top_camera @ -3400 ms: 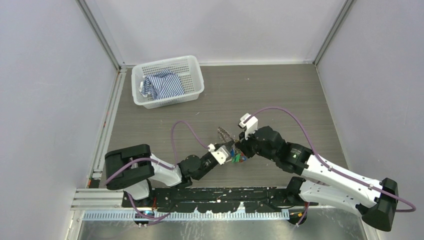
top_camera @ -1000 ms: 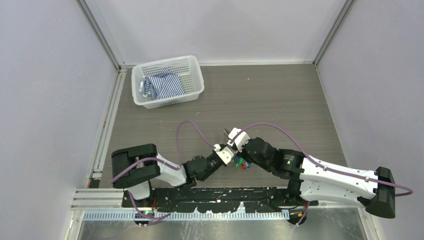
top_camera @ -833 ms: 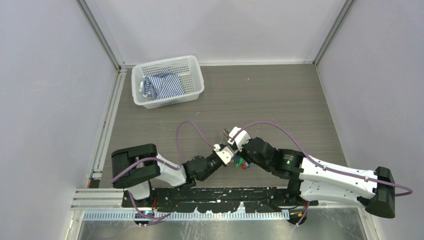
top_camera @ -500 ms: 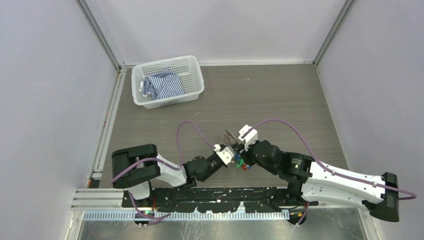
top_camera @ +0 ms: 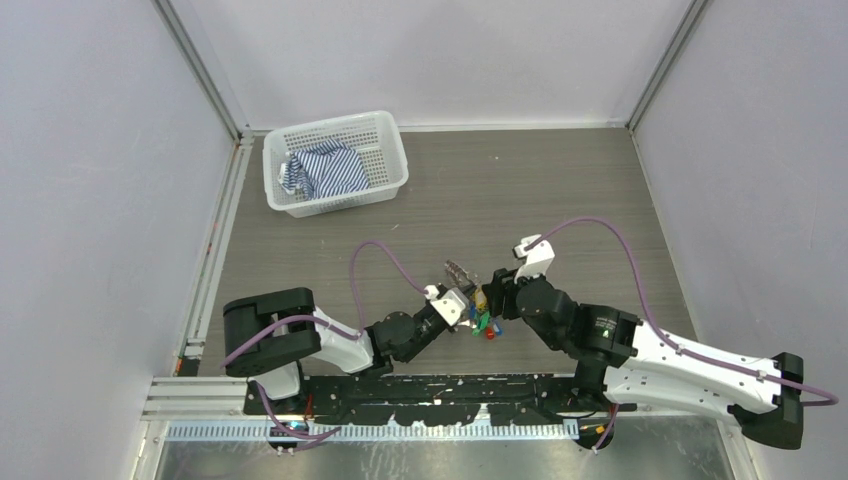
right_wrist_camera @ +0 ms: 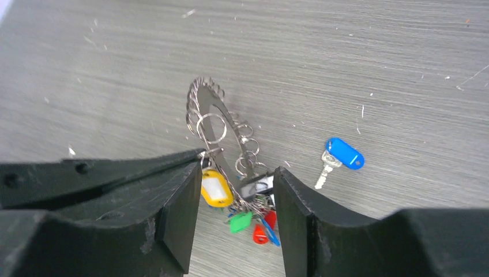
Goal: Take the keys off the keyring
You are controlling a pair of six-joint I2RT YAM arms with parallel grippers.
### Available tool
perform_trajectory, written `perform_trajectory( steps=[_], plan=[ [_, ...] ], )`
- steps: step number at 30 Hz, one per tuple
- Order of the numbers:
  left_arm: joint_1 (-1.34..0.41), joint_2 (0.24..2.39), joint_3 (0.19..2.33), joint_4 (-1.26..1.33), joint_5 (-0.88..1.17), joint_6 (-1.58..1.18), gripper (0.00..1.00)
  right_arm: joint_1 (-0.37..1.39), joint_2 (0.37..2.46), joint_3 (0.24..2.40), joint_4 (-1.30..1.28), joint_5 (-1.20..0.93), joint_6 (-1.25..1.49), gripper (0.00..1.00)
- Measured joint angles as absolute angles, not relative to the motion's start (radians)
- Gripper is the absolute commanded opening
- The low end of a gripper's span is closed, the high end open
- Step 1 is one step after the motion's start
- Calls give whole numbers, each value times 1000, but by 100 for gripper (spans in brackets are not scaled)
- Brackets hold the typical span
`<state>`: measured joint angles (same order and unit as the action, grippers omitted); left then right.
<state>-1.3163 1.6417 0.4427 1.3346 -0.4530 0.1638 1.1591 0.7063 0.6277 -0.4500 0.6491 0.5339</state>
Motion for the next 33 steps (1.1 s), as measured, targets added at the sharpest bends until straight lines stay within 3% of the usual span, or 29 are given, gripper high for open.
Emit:
perform_trajectory(
  steps=[4,13,33],
  plan=[
    [-1316,1642,443,1335,-453,164,0,1155,684,644,-444,680,640,50],
    [-1316,1642,443,1335,-453,165,0,1155,726,656,-393,646,722,31],
    [-1316,1642,453,1333,-452,165,0,1155,839,682,-394,623,709,26]
  ],
)
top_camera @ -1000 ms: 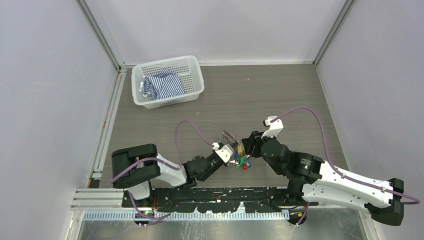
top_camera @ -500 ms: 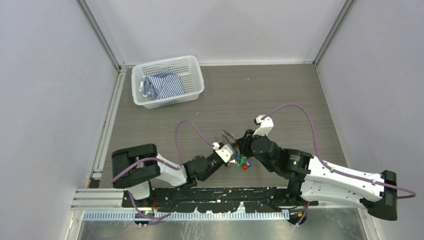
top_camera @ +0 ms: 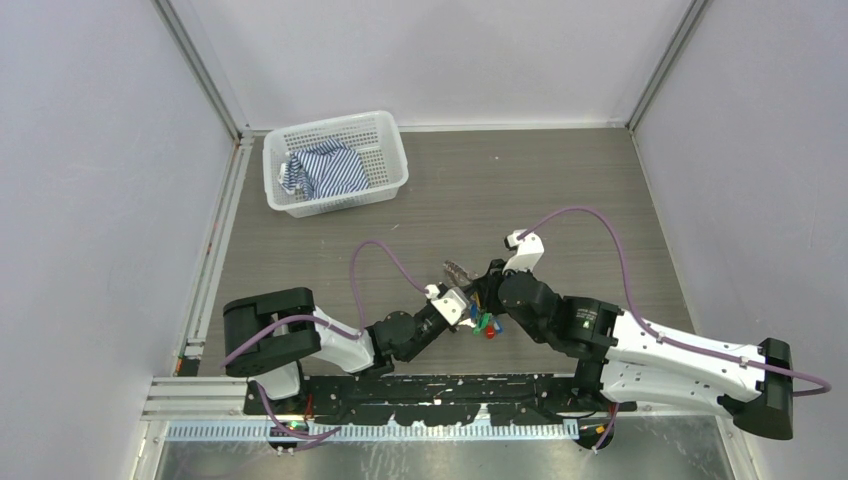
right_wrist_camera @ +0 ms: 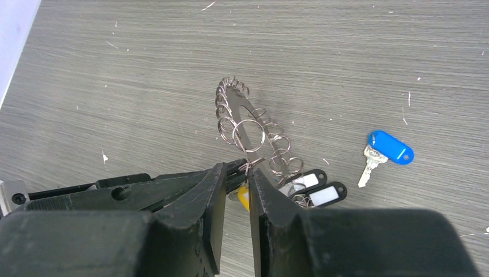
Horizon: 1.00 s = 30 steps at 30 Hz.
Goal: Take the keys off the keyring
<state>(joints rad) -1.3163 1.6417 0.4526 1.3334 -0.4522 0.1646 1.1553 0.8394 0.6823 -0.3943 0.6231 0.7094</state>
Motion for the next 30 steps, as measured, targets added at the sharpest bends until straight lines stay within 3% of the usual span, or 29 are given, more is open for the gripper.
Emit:
perform_trajectory(
  steps=[18,25,30],
  plan=[
    [-1316,1642,453,1327,-452,165,0,1155,886,698,-435,621,650,19],
    [-1316,1642,453,1325,-453,165,0,1155,902,704,-429,621,620,1],
    [-1316,1642,453,1327,-453,165,0,1155,904,709,-429,622,579,1]
  ],
)
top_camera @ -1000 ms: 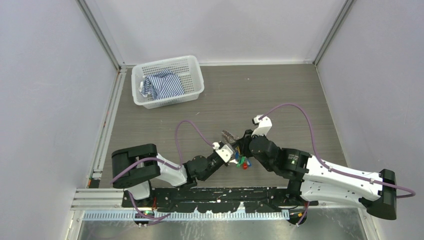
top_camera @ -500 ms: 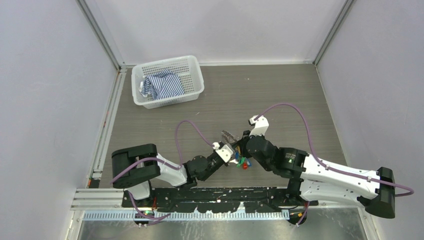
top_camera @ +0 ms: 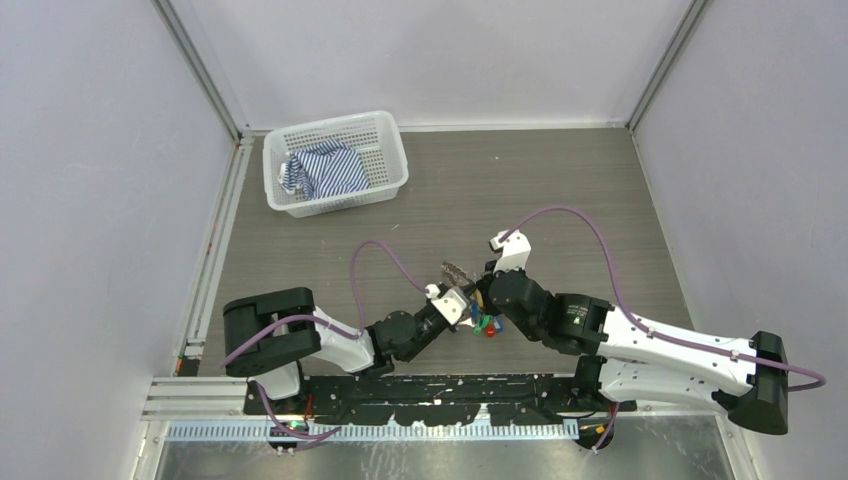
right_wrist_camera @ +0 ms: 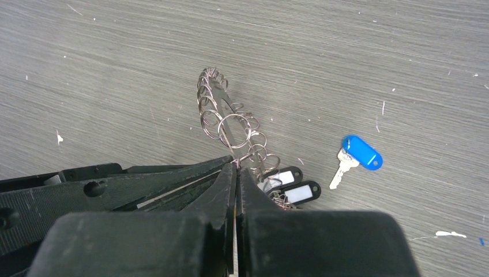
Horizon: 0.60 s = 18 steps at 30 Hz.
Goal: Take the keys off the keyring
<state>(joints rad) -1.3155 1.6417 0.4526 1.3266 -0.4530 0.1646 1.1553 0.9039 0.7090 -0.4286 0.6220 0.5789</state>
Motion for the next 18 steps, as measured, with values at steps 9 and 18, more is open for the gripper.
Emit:
perform_trajectory(
  steps=[9,18],
  plan=[
    [-1316,1642,453,1327,-453,165,0,1155,870,704,-429,608,477,1],
    [-1317,1642,455,1327,-453,165,0,1155,836,689,-429,590,419,1]
  ],
)
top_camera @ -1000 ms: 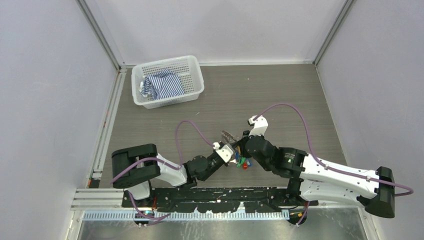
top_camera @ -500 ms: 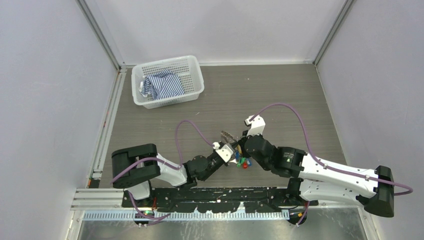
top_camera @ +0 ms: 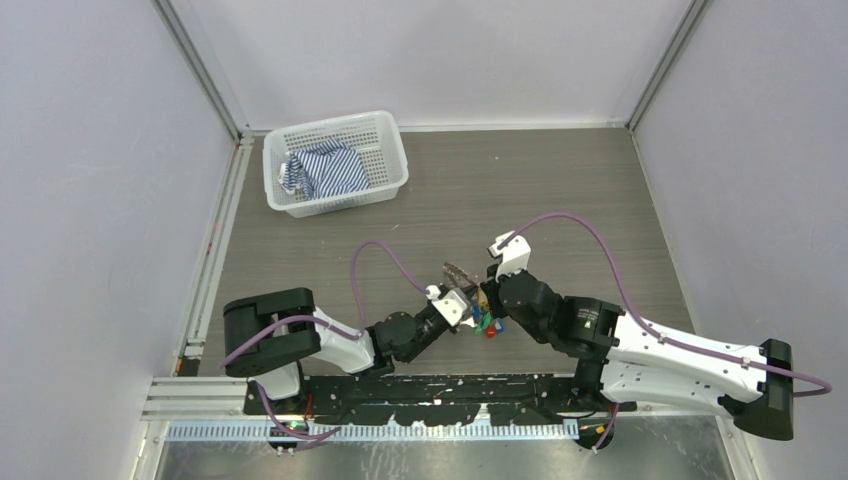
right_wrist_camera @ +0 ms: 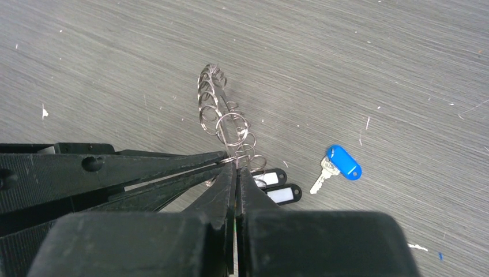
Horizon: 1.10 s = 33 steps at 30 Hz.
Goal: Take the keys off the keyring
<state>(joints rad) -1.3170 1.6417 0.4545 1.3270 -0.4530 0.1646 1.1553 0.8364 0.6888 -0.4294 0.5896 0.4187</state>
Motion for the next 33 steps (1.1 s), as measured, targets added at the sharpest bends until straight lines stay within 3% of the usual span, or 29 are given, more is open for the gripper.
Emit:
perform_trajectory(
  steps=[33],
  plan=[
    [-1318,1557,410,1280,-426,167,0,1192,817,651,-350,462,215,1]
  ],
)
